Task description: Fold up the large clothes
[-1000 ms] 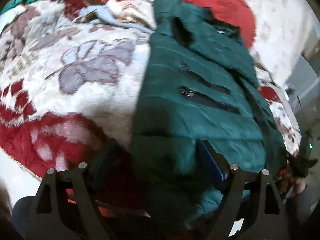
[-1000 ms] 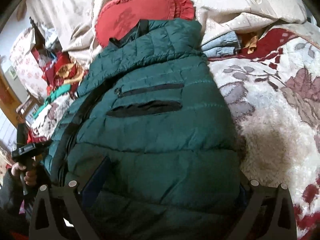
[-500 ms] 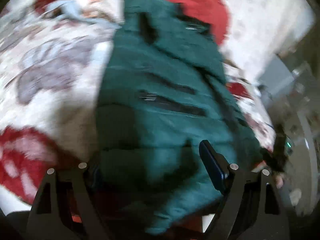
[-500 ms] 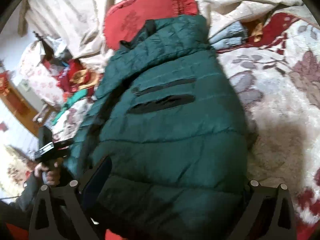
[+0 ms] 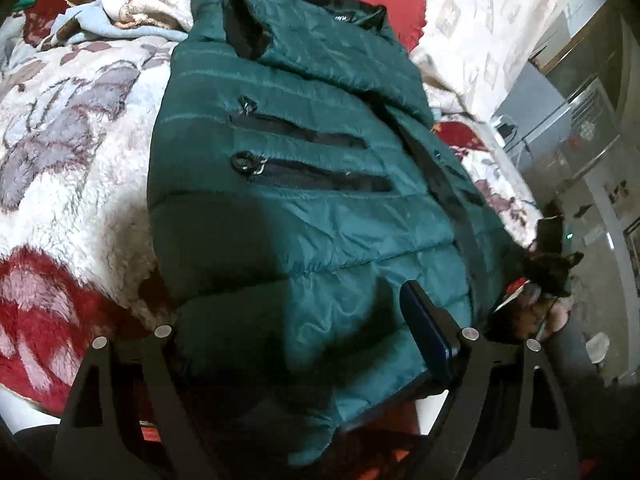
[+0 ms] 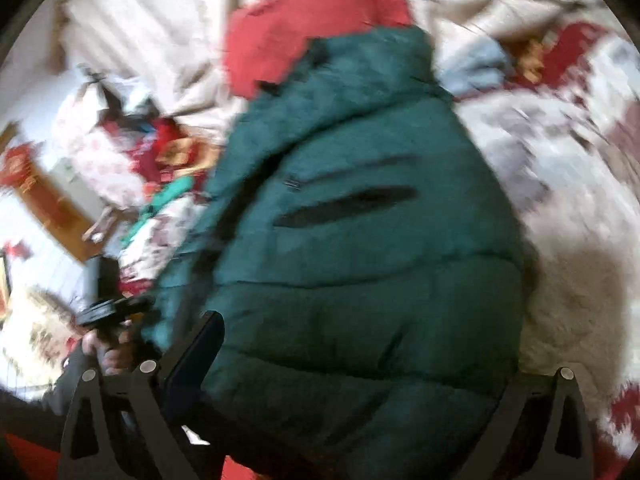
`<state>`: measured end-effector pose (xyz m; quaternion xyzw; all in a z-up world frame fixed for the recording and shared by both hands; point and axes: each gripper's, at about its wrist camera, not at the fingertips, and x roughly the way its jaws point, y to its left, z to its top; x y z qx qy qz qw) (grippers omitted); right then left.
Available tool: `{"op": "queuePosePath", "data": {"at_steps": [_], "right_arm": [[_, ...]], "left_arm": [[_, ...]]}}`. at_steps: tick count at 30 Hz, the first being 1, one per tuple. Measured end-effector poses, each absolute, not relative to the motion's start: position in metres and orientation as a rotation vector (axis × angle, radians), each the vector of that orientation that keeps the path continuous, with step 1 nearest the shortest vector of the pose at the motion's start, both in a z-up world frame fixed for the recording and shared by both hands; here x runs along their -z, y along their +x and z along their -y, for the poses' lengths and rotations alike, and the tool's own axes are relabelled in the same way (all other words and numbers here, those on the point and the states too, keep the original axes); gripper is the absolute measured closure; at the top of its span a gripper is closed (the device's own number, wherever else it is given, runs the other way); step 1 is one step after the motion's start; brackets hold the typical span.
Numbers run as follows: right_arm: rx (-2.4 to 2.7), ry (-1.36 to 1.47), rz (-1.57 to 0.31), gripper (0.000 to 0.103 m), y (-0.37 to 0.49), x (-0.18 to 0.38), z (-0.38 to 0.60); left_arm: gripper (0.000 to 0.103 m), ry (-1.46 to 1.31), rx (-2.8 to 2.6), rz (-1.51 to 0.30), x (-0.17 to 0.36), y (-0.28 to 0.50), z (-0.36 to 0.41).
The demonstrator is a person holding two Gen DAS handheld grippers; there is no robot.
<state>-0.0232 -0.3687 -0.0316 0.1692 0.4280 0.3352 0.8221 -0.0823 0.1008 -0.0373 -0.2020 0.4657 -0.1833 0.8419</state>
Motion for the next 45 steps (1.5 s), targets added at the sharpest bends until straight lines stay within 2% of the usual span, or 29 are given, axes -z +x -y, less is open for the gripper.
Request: {"op": "queuePosePath", "data": {"at_steps": [7, 11, 12, 13, 14, 17, 19, 28, 30, 32, 34, 38, 39, 41, 44, 45], "right_arm": [[-0.708, 0.364, -0.914, 0.002, -0.019, 0.031, 0.368], [-0.704, 0.362, -0.937, 0.003, -0.016, 0.03, 0.367], [-0.7, 0.373, -0.941, 0.005, -0.015, 0.029, 0.368], [-0.7, 0.397, -0.936, 0.015, -0.015, 0.029, 0.373], [-0.699, 0.419, -0.927, 0.03, -0.014, 0.027, 0.376], [-0.691, 0.534, -0.913, 0.048, -0.009, 0.031, 0.394], [-0.674, 0.522, -0.928, 0.053, -0.008, 0.034, 0.393], [-0.695, 0.487, -0.92, 0.054, -0.008, 0.031, 0.385], [-0.685, 0.481, -0.931, 0.054, -0.006, 0.034, 0.384], [-0.675, 0.483, -0.932, 0.054, -0.006, 0.035, 0.383], [-0.669, 0.476, -0.931, 0.054, -0.007, 0.036, 0.382], [-0.661, 0.469, -0.92, 0.054, -0.009, 0.037, 0.381], [-0.656, 0.471, -0.915, 0.054, -0.01, 0.037, 0.381], [-0.645, 0.471, -0.906, 0.054, -0.011, 0.037, 0.38], [-0.646, 0.443, -0.926, 0.054, -0.01, 0.034, 0.378], [-0.647, 0.441, -0.928, 0.054, -0.009, 0.034, 0.378]], "left_arm": [[0.015, -0.362, 0.311, -0.957, 0.039, -0.086, -0.091], [0.015, -0.423, 0.256, -0.931, 0.04, -0.093, -0.094], [0.015, -0.429, 0.251, -0.943, 0.04, -0.093, -0.094], [0.015, -0.433, 0.248, -0.949, 0.039, -0.094, -0.096], [0.015, -0.442, 0.241, -0.956, 0.039, -0.095, -0.097], [0.015, -0.518, 0.204, -0.95, 0.041, -0.106, -0.104], [0.015, -0.56, 0.178, -0.945, 0.043, -0.114, -0.107], [0.015, -0.605, 0.201, -0.951, 0.045, -0.115, -0.104], [0.023, -0.582, 0.178, -0.948, 0.044, -0.111, -0.102], [0.043, -0.552, 0.145, -0.934, 0.04, -0.107, -0.101], [0.056, -0.562, 0.153, -0.923, 0.039, -0.104, -0.104], [0.053, -0.586, 0.167, -0.945, 0.046, -0.099, -0.107], [0.049, -0.593, 0.172, -0.944, 0.046, -0.099, -0.106], [0.033, -0.618, 0.202, -0.938, 0.048, -0.099, -0.106], [0.023, -0.599, 0.2, -0.941, 0.044, -0.097, -0.099], [0.023, -0.586, 0.184, -0.943, 0.042, -0.096, -0.095]]}}
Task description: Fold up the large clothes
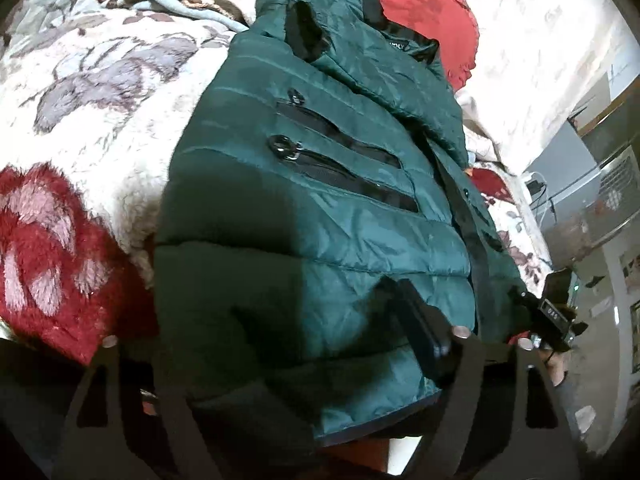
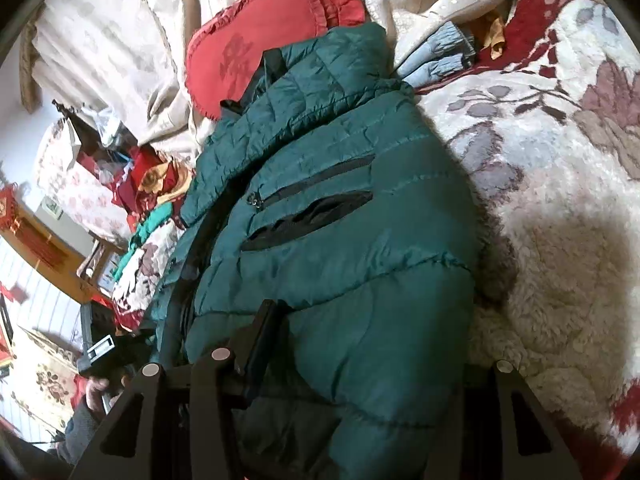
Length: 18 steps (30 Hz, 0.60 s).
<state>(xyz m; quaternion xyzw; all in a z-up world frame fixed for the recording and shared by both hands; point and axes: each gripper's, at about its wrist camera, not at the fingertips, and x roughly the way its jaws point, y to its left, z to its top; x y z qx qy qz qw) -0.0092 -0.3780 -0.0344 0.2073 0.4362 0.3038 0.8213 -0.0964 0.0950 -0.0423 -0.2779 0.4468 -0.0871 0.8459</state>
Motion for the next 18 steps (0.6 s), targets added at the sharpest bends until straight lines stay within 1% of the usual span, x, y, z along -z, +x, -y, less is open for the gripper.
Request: {"op": "queuePosePath", "data": {"at_steps": [4, 8, 11, 12, 14, 17, 18], "right_arm": [[-0.646, 0.44, -0.93, 0.055, -0.008, 0.035, 0.379], [-0.639, 0.431, -0.948, 0.054, -0.006, 0.035, 0.377], [-0.633, 0.43, -0.962, 0.054, -0.004, 0.035, 0.376], [-0.634, 0.439, -0.962, 0.054, -0.004, 0.035, 0.377], [-0.641, 0.442, -0.956, 0.058, -0.005, 0.034, 0.377], [-0.637, 0.42, -0.943, 0.06, -0.007, 0.032, 0.374], [-0.631, 0.416, -0.94, 0.06, -0.008, 0.032, 0.374]], "left_arm": [[0.018, -0.545, 0.189, -0.934, 0.042, -0.097, -0.088], [0.018, -0.615, 0.215, -0.919, 0.047, -0.096, -0.098], [0.018, -0.585, 0.206, -0.917, 0.045, -0.097, -0.095], [0.019, -0.562, 0.193, -0.918, 0.044, -0.098, -0.092], [0.034, -0.501, 0.139, -0.923, 0.041, -0.1, -0.088], [0.042, -0.511, 0.107, -0.909, 0.042, -0.101, -0.09], [0.042, -0.512, 0.097, -0.903, 0.043, -0.102, -0.091]]}}
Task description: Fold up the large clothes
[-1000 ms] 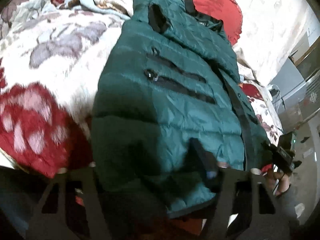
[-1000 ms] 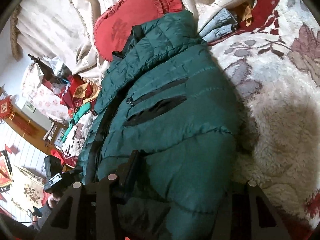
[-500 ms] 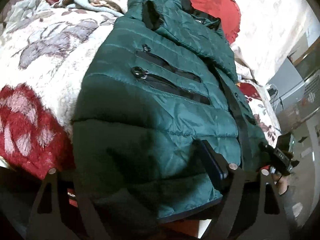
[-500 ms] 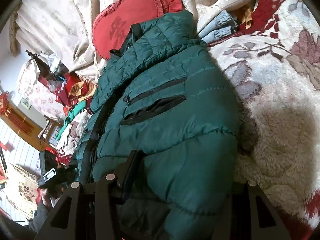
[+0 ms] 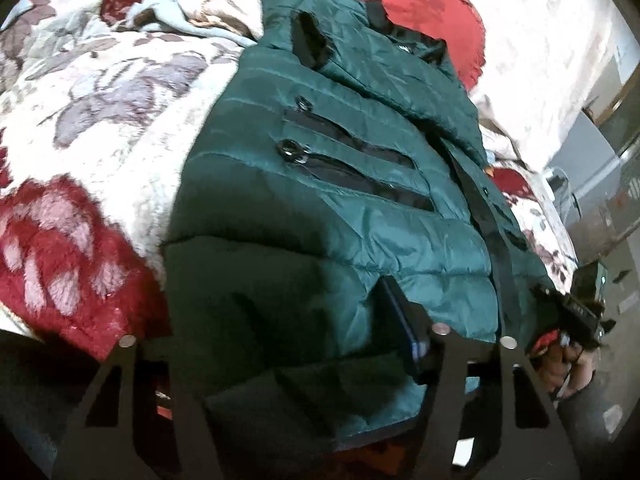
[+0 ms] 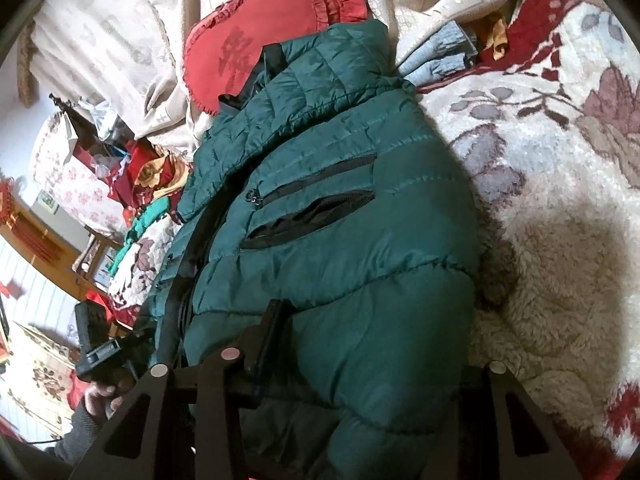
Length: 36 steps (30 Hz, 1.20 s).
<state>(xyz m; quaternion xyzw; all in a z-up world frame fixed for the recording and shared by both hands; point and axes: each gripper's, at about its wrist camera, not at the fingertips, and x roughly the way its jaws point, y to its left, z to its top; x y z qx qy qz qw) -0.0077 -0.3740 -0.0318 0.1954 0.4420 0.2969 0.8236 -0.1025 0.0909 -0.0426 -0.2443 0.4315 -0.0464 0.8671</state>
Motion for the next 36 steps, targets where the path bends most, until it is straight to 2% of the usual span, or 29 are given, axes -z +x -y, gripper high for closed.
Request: {"op": "queuePosePath", "data": {"at_steps": [13, 29, 36], "right_arm": [[-0.598, 0.423, -0.923, 0.06, -0.008, 0.035, 0.372], [-0.565, 0.43, -0.909, 0.06, -0.009, 0.035, 0.37], [-0.56, 0.348, -0.922, 0.062, -0.008, 0.031, 0.363]], "left_arm": [[0.041, -0.379, -0.016, -0.904, 0.042, -0.101, -0.075], [0.035, -0.38, 0.004, -0.899, 0.042, -0.1, -0.075], [0.037, -0.396, -0.005, -0.855, 0.043, -0.105, -0.076]]}}
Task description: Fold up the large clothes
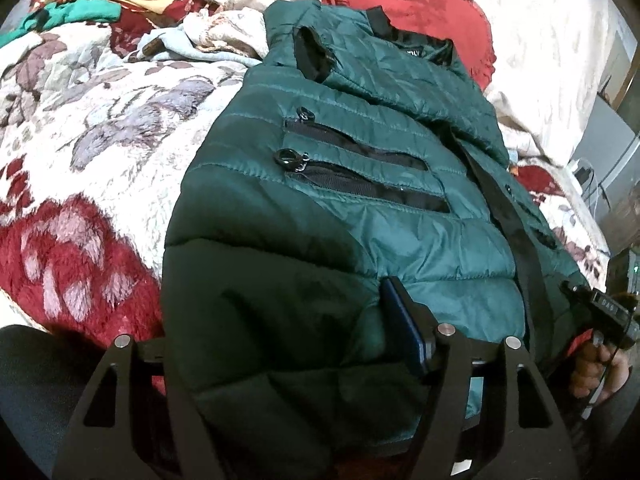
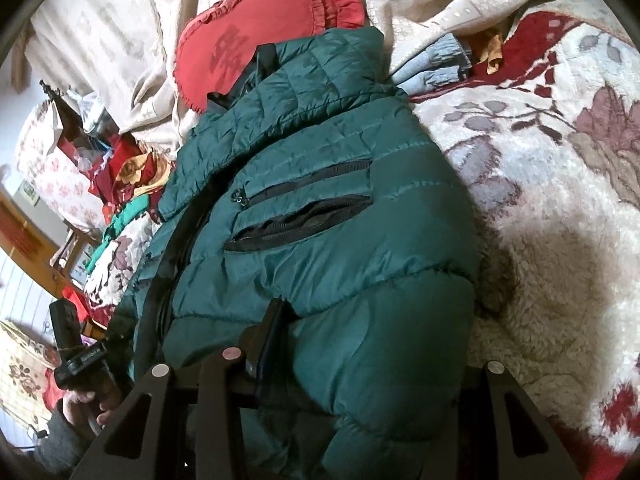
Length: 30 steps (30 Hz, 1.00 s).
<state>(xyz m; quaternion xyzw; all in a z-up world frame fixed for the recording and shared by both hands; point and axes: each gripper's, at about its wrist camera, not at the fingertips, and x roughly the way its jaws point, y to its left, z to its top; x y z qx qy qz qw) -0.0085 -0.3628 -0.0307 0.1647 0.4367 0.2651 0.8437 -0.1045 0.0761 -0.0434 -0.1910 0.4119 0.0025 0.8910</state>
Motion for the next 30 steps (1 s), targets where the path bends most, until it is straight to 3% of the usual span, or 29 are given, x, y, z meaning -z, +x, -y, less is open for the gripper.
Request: {"op": "queuePosePath", "data": {"at_steps": [12, 13, 16, 17, 23, 30], "right_arm": [[-0.564, 0.362, -0.943, 0.062, -0.005, 0.031, 0.365], [-0.56, 0.353, -0.935, 0.062, -0.006, 0.03, 0.364], [-0.558, 0.325, -0.897, 0.073, -0.013, 0.023, 0.363], [-0.562, 0.322, -0.882, 0.074, -0.015, 0.019, 0.363], [-0.588, 0.355, -0.83, 0.081, -0.035, 0.004, 0.369], [-0.615, 0.349, -0.863, 0.085, -0.045, 0.006, 0.366]], "left_arm": [[0.043, -0.438, 0.023, -0.905, 0.044, -0.1, -0.083], [0.045, -0.441, 0.023, -0.902, 0.043, -0.101, -0.083], [0.075, -0.435, 0.025, -0.877, 0.034, -0.108, -0.085], [0.081, -0.419, 0.021, -0.874, 0.03, -0.111, -0.085], [0.091, -0.397, 0.033, -0.861, 0.017, -0.125, -0.093], [0.089, -0.453, 0.046, -0.906, 0.028, -0.124, -0.103]]}}
